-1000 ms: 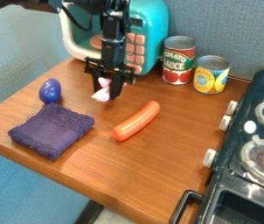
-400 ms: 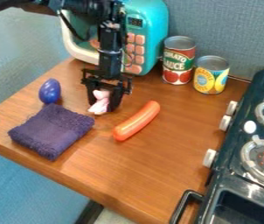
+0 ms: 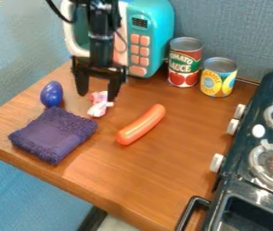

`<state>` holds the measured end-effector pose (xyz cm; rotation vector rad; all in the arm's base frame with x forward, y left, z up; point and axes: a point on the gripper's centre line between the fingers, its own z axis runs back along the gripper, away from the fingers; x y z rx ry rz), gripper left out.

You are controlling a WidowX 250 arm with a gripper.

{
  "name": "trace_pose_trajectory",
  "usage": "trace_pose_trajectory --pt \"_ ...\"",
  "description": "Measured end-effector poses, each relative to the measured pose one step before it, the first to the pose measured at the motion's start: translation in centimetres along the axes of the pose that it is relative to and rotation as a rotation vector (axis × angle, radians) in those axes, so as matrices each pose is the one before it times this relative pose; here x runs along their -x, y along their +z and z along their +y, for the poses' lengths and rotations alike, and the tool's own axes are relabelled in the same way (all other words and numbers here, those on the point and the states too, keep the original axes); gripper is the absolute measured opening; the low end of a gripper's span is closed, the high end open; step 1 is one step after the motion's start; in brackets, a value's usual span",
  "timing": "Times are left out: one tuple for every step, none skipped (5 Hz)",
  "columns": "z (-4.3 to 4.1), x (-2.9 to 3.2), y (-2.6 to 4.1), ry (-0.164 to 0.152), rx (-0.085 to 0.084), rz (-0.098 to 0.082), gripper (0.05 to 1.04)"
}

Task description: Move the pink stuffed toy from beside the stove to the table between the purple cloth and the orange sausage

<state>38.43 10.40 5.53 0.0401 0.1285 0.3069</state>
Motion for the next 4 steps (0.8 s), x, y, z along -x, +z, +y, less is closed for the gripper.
trace_pose_trajectory --pt "-0.651 0.811 1.64 -0.0173 0.001 -0.0424 1.003" --pt "-1.839 1.954 1.793 -0.0676 0.0232 -0.0356 1.002" --pt "-1.896 2.521 0.607 -0.0869 0.002 -0.0013 1.002" --pt "-1.816 1.279 -0.432 -0.0628 -0.0173 0.0287 1.002"
